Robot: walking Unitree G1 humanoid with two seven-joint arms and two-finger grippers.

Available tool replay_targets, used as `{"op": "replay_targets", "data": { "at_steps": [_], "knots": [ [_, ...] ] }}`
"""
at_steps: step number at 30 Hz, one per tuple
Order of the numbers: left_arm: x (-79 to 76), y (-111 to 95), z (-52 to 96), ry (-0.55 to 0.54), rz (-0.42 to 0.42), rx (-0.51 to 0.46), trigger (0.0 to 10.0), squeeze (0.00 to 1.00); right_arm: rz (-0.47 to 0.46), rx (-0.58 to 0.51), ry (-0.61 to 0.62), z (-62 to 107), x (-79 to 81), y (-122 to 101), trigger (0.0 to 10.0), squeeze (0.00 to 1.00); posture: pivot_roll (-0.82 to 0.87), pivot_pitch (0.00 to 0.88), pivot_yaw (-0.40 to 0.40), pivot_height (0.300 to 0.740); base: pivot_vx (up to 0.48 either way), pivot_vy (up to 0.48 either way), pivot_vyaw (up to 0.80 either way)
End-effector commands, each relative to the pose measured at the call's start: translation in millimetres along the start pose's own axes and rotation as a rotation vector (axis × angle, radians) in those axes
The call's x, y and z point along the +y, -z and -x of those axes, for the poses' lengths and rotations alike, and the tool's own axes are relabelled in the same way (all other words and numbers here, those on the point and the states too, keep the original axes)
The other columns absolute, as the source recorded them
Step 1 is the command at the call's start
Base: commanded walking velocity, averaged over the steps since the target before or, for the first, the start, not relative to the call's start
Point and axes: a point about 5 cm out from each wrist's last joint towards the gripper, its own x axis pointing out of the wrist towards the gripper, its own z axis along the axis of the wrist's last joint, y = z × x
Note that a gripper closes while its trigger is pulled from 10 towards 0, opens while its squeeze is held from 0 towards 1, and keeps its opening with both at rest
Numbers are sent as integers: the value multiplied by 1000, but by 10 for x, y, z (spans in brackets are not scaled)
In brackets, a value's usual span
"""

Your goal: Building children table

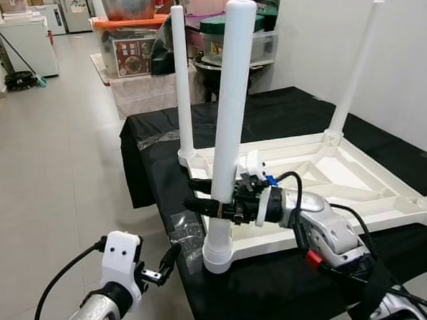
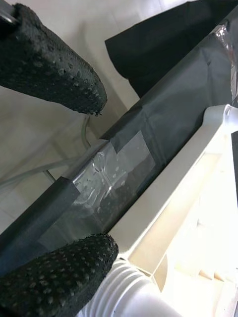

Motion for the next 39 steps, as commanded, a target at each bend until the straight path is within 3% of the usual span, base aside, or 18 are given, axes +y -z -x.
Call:
{"op": "replay_targets", "data": {
  "at_steps": [1,7,13,17,19,22,35,39],
  "knots": [
    [-1,-7,24,-1,6,4,10000,0,-81,41,-34,16,41,172,10000,0,157,0,-87,740,0,0,0],
    [8,4,27,-12,34,9,10000,0,-115,47,-77,7,59,193,10000,0,163,0,-92,740,0,0,0],
    [46,23,35,-32,56,20,10000,0,-208,37,-230,3,234,144,10000,0,159,0,-95,740,0,0,0],
    [50,30,33,-35,58,23,10000,0,-203,23,-255,-22,313,109,10000,0,156,0,-94,740,0,0,0],
    [38,45,20,-32,61,28,10000,0,-202,2,-290,-67,454,93,10000,0,146,0,-87,740,0,0,0],
    [27,61,5,-28,61,32,10000,0,-194,5,-298,-92,530,134,10000,0,142,0,-86,740,0,0,0],
    [61,86,-4,-44,63,39,10000,0,-181,34,-223,-33,441,190,10000,0,139,0,-90,740,0,0,0],
    [58,94,-5,-49,67,40,10000,0,-174,38,-149,-19,404,209,10000,0,139,0,-90,740,0,0,0]
  ]
}}
